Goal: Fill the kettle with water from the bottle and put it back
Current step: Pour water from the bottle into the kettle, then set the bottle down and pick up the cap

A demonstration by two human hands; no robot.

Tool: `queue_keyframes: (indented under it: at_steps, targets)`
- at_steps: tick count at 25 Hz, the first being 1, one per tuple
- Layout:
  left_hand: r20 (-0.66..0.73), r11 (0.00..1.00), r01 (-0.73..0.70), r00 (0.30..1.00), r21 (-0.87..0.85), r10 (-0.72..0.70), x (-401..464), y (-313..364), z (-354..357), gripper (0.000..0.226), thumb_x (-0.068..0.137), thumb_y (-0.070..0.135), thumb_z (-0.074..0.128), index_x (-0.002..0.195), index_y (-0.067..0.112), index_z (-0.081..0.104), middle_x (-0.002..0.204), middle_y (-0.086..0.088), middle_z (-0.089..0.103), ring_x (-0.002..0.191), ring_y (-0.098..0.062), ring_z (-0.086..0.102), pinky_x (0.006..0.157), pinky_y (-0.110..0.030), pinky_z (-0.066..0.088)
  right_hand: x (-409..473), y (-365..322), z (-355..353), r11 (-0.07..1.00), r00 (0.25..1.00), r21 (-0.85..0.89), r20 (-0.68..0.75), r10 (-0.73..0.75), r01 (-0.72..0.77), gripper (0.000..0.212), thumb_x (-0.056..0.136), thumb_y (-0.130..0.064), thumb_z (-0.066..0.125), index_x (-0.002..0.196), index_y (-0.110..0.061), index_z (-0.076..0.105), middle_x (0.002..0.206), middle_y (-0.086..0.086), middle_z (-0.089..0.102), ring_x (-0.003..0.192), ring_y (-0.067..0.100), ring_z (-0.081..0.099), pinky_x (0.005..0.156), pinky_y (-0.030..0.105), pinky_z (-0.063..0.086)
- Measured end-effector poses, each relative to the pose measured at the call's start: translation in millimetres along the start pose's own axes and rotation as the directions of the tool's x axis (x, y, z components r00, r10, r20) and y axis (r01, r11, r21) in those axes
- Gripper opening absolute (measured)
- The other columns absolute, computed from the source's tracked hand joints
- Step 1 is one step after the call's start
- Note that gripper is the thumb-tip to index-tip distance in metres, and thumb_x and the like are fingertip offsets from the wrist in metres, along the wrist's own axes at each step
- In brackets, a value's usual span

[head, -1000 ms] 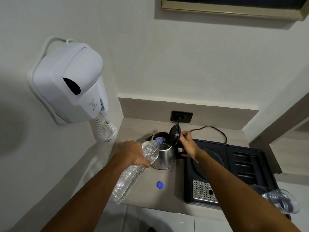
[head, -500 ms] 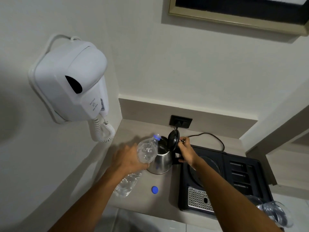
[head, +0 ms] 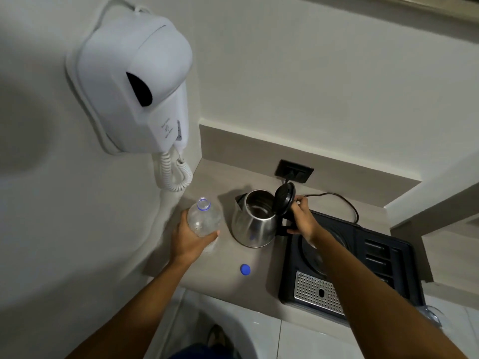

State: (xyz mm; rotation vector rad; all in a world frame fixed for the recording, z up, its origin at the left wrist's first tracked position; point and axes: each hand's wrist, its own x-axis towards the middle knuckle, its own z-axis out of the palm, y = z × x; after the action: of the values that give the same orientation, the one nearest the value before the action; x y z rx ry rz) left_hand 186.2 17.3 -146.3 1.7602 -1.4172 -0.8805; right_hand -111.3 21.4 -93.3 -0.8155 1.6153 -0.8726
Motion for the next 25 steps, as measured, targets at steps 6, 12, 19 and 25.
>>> queue_keyframes:
  at_steps: [6, 12, 19, 25]
  targets:
    - [-0.045, 0.955, 0.189, 0.978, -0.229, -0.204, -30.2, -38.8, 23.7, 0.119, 0.041, 0.031, 0.098, 0.137, 0.027, 0.029, 0.136, 0.006, 0.048, 0.124, -0.017, 0.045, 0.101, -0.034, 0.041, -1.0, -2.1, 2.9, 0.998, 1.0, -0.056, -0.021, 0.001, -0.002, 0.027, 0.1, -0.048, 0.04, 0.115, -0.026, 0.036, 0.114, -0.002, 0.053, 0.099, 0.008, 0.055, 0.066, 0.039, 0.056]
    - [0.358, 0.979, -0.169, 0.926, 0.116, 0.117, -99.4, -62.8, 63.8, 0.044, 0.069, 0.01, 0.077, 0.11, 0.013, 0.061, 0.112, -0.009, 0.059, 0.104, -0.029, 0.055, 0.092, -0.049, 0.047, 0.3, -1.6, 1.6, 0.998, 1.0, -0.066, -0.003, -0.009, 0.009, 0.027, 0.101, -0.048, 0.037, 0.116, -0.026, 0.034, 0.111, -0.008, 0.052, 0.1, 0.008, 0.053, 0.074, 0.043, 0.053]
    - [0.79, 0.626, -0.679, 0.593, 0.384, 0.159, -67.8, -41.4, 93.8, 0.032, 0.094, 0.012, 0.047, 0.124, 0.008, 0.059, 0.137, -0.01, 0.048, 0.124, -0.029, 0.045, 0.104, -0.038, 0.035, -2.8, -2.7, 3.2, 0.997, 1.0, -0.073, -0.003, -0.017, 0.016, 0.029, 0.101, -0.048, 0.035, 0.119, -0.025, 0.032, 0.11, -0.008, 0.052, 0.099, 0.009, 0.052, 0.085, 0.051, 0.051]
    - [0.407, 0.712, -0.702, 0.643, -0.027, 0.649, -75.9, 18.7, 33.8, 0.016, 0.088, 0.008, 0.064, 0.102, 0.009, 0.071, 0.114, -0.006, 0.066, 0.096, -0.025, 0.06, 0.089, -0.03, 0.049, -4.0, -4.7, 1.9, 0.998, 1.0, -0.06, 0.003, -0.012, 0.012, 0.029, 0.101, -0.048, 0.036, 0.119, -0.025, 0.035, 0.114, -0.005, 0.052, 0.103, 0.013, 0.052, 0.076, 0.045, 0.053]
